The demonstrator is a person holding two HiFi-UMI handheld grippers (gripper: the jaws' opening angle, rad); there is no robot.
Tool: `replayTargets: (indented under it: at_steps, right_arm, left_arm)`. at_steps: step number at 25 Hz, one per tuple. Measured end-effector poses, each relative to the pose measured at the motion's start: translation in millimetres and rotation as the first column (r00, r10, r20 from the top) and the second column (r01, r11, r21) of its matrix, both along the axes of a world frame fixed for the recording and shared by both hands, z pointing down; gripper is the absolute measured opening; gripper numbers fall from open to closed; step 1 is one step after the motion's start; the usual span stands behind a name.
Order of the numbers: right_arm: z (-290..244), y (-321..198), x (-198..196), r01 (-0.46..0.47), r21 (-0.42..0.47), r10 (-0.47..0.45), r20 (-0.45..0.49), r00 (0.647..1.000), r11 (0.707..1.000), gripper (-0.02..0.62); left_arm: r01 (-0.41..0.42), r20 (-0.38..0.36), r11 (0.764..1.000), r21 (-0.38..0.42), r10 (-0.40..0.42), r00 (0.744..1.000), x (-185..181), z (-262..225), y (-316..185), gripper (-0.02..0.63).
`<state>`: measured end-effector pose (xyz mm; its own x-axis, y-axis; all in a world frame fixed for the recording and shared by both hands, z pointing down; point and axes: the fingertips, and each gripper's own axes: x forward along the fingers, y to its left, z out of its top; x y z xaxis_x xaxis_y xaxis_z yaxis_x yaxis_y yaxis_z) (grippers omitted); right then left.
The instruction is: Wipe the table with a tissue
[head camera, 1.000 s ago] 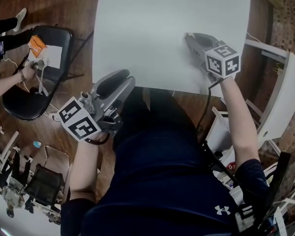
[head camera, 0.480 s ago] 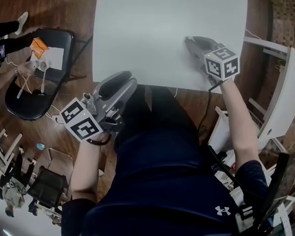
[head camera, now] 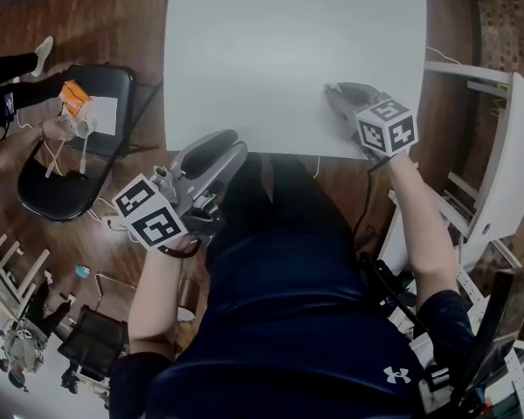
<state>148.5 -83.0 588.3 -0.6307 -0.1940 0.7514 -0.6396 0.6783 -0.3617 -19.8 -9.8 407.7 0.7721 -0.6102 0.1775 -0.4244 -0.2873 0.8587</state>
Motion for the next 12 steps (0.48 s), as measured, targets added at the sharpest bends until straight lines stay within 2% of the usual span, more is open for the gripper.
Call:
replayTargets:
  at_steps: [4,8,10,12]
  right_arm:
    - [9,23,-7,-0.005,-0.031,0.005,-0.016,1.000,1.000,0.026]
    - [7,32,5,-0.032,-0.035,0.032,-0.009,0.999,0.999,0.026]
    - [-11,28,11,-0.079,-0.009,0.079,0.053,0.995,0.997,0.028]
    - [-40,19,13,-0.164,0.001,0.162,0.160,0.974,0.986,0.028]
  left_arm:
    - [-0.022,-0.001,1.000,-0.001,0.022,1.000,-8,0,-2,0.132]
    - [-0.040,0.016,0.999,0.020,0.040,0.999,9,-15,-8,0.132]
    - [-0.042,0.032,0.998,0.036,0.041,0.999,21,-25,-12,0.132]
    - [-0.032,0.047,0.998,0.051,0.030,0.998,27,-33,-16,0.132]
